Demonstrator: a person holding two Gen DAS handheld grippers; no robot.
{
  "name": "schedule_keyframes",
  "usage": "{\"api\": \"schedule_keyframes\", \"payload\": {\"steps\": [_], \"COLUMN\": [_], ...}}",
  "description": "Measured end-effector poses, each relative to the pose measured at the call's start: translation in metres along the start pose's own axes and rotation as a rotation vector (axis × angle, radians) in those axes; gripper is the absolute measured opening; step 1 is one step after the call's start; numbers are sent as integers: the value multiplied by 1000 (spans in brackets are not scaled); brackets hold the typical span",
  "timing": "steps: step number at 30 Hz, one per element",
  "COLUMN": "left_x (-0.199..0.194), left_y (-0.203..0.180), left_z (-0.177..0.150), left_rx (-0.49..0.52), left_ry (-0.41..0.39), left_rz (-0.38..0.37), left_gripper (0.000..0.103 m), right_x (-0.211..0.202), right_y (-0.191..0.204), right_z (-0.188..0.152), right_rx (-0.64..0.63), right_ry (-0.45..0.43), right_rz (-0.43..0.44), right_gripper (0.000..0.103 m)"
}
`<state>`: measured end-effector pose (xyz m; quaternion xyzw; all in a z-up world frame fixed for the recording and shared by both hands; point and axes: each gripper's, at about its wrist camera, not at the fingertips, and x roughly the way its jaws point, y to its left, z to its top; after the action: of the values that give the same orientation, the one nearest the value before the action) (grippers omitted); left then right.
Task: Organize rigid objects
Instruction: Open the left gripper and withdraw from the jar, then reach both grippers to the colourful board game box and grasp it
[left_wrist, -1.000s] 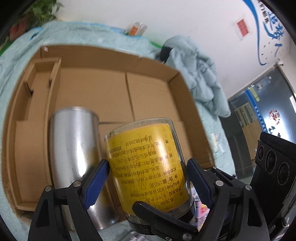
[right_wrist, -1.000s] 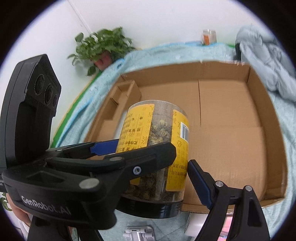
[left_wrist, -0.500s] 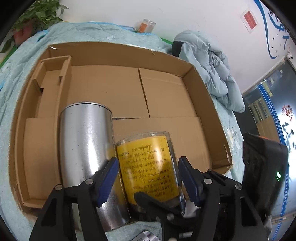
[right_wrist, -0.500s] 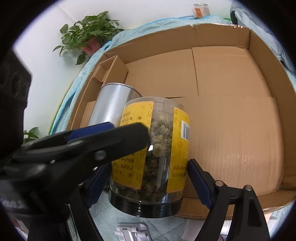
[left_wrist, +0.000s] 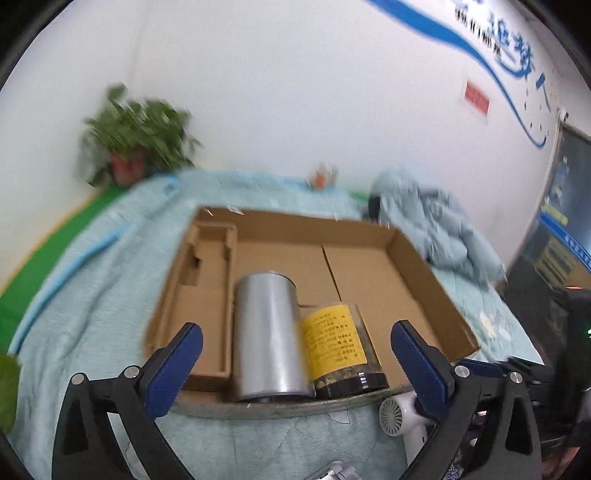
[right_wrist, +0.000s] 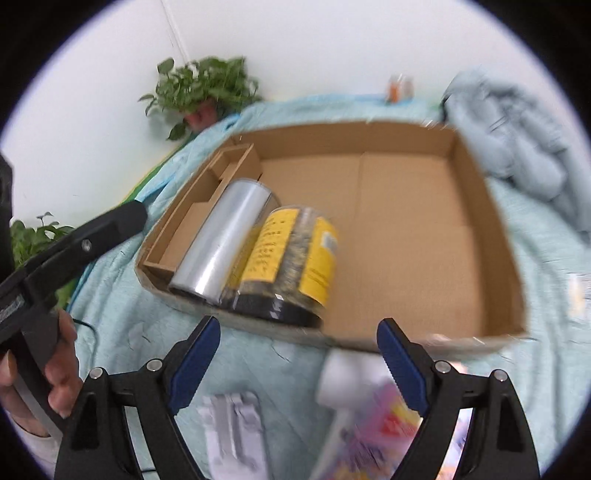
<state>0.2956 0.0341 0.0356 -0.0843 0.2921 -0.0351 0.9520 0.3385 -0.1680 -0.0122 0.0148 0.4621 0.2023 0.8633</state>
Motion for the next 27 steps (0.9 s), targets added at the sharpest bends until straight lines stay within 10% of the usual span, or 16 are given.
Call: {"api": "schedule_keyframes", "payload": {"steps": [2,3,4,5,7,10,11,12,14,27], "left_x": [-15,-20,-25,-27,-28,-42,-41,-44,-50,-43], "left_y": [-4,-10,-15,-19,-23,-30,-34,-36,-39,-61], "left_z": [-16,-23,-30,-37,-48,-61,-64,-67,-72,-76], "left_rx": [8,26,54,76,70,58,61,57,57,86], "left_ry": [-36,-41,-38,-7,60,37,35,16,-43,30], "left_rz": [20,27,24,14,11,-1,13,31,40,-53], "left_gripper": [100,83,62,7,2,25,79,99,102,102], "right_x": [-14,-19,-22,-23,-29,-36,-41,-45,-54,-72], "right_y": [3,5,7,7,6,6,5,6,3,-15], "right_z": [-13,-20,-24,-29,-38,-50,-54,-58,-65,-91], "right_rx": [-9,-20,-25,-22,-9,2,0,-4,4,35], "right_ry": [-31,-41,-48,-56,-88,-129,-152,-171,-214,-246], "right_rz": [-17,-17,-16,-23,-79,-165,-174,-184,-185,-191], "right_gripper": [87,87,86,83,39,40,46,71,95,96]}}
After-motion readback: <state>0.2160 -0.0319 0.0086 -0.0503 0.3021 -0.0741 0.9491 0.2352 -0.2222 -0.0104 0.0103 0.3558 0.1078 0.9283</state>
